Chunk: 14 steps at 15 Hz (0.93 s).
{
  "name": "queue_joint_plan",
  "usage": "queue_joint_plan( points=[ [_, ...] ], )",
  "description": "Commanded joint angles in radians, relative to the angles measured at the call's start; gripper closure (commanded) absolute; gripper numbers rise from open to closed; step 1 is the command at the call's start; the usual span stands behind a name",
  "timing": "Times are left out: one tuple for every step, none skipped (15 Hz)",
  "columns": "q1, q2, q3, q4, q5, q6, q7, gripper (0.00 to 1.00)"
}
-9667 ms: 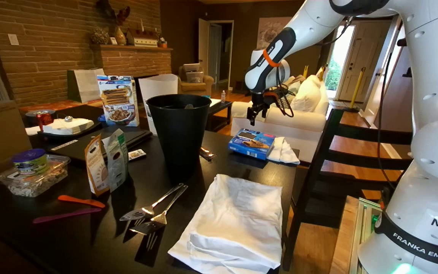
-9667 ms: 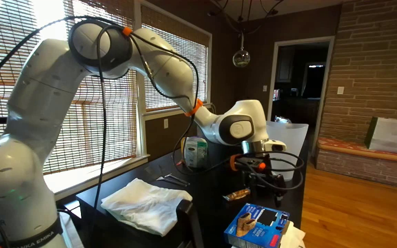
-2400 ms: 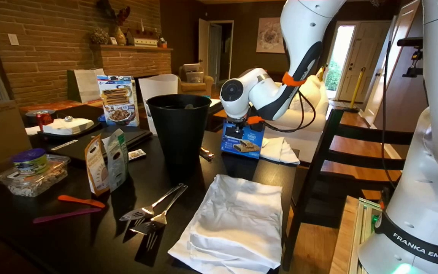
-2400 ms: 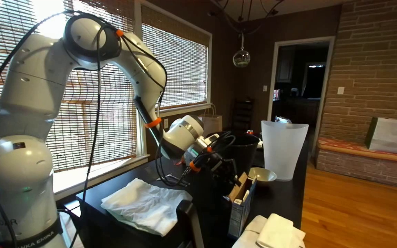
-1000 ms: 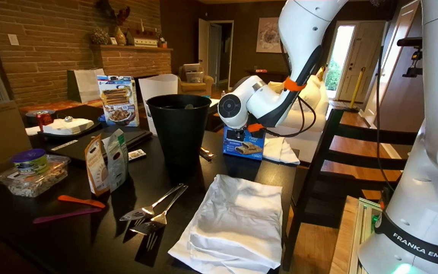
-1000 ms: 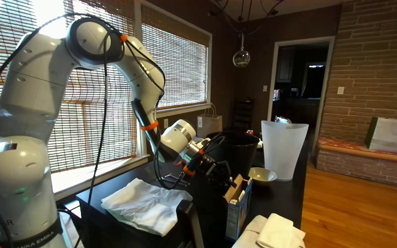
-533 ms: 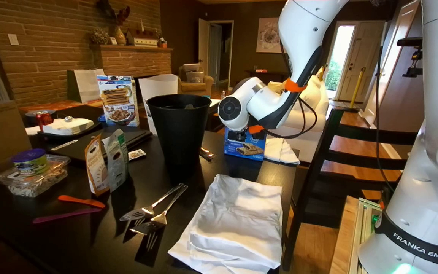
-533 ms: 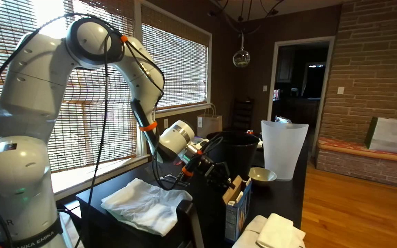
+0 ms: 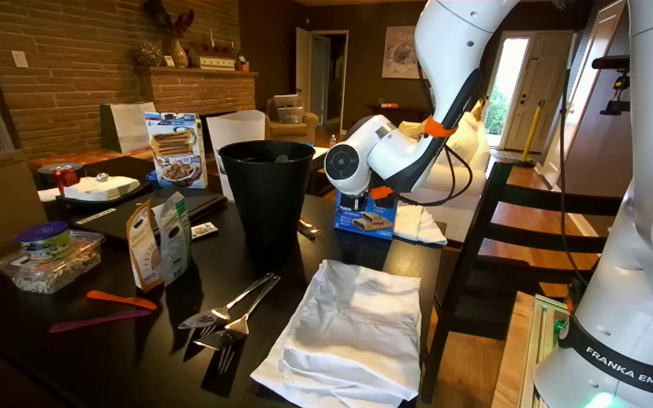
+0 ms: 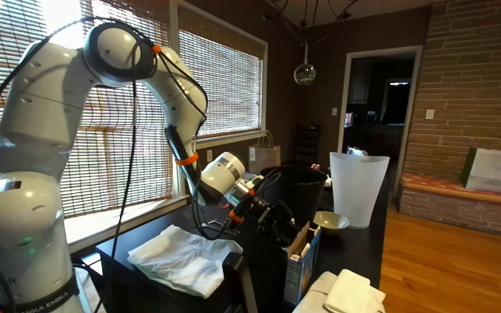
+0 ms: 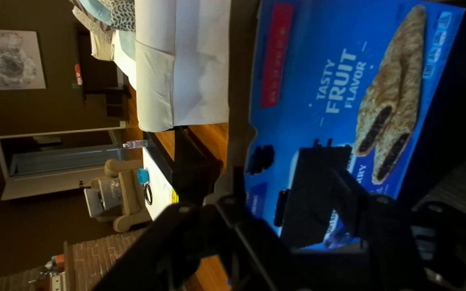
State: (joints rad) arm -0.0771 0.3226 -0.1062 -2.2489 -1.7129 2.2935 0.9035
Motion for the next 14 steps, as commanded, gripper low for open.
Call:
queue_joint_plan(
  points=[
    [-0.019,-0.024,0.018,-0.024,-0.042,-0.009,0.027,0.12],
    [-0.019,-0.025,0.019,-0.023,-0.041,-0.008,0.027,0.05],
    [-0.019,-0.026,0.019,-0.023,-0.043,-0.009,0.027,0.01],
    [-0.019,-0.026,0.019,-0.022,-0.044,-0.008,0.028,0.00],
    [-0.019,-0.026,0.019,-0.022,-0.045,-0.008,0.029,0.00],
    [-0.019,-0.026,0.019,-0.023,-0.045,-0.008,0.029,0.00],
    [-0.019,-0.027,0.019,-0.022,-0.046,-0.007,0.029,0.00],
    [-0.020,-0.029,0.019,-0.021,-0.045,-0.004,0.027,0.00],
    [-0.021,-0.033,0.020,-0.019,-0.041,-0.001,0.024,0.00],
    [-0.022,-0.039,0.019,-0.016,-0.037,0.002,0.021,0.00],
    [-0.026,-0.049,0.020,-0.012,-0.020,0.013,0.002,0.00],
    [-0.028,-0.061,0.020,-0.004,-0.014,0.018,-0.002,0.00],
    [-0.031,-0.073,0.019,0.000,0.002,0.023,-0.020,0.00],
    [-0.032,-0.085,0.017,0.009,0.000,0.026,-0.021,0.00]
  ],
)
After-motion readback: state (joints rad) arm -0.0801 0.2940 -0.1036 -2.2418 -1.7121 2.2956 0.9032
